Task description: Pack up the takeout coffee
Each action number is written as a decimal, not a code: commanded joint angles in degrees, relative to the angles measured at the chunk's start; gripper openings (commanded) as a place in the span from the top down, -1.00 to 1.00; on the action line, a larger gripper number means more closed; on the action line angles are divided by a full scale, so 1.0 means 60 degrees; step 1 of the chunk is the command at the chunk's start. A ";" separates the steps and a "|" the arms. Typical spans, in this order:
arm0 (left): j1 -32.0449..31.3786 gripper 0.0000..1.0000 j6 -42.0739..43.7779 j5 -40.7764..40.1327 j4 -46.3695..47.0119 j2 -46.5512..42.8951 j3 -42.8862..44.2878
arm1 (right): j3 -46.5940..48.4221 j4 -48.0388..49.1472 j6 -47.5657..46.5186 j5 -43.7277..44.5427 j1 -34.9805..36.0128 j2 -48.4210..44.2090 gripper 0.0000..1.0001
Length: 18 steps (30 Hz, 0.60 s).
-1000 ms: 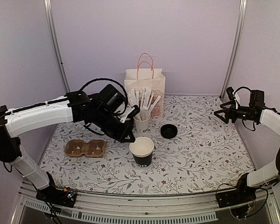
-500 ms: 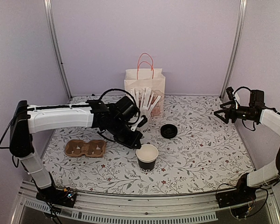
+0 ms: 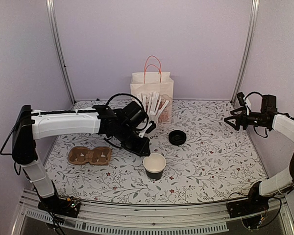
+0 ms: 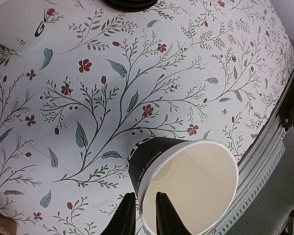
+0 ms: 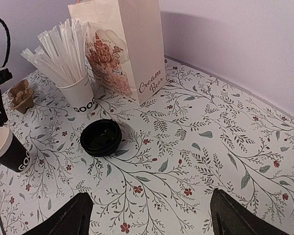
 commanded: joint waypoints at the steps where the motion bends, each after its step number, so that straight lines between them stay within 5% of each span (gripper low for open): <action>1: -0.0115 0.60 0.0118 -0.0251 -0.0386 -0.0407 0.0545 | 0.0303 -0.0070 -0.0110 -0.0016 0.0053 0.0096 -0.73; 11: 0.0485 0.15 0.1742 -0.3011 -0.0741 -0.2227 0.0938 | 0.0346 -0.0340 -0.0477 -0.0358 0.0226 0.0107 -0.73; 15: 0.2169 0.00 0.2143 -0.3343 0.1150 -0.3322 -0.0006 | 0.0760 -0.0825 -0.0640 -0.0159 0.0889 0.0111 -0.73; 18: 0.3950 -0.13 0.1743 -0.3093 0.2794 -0.3967 -0.0689 | 0.1203 -0.1588 -0.1291 0.1341 0.2263 0.0196 -0.73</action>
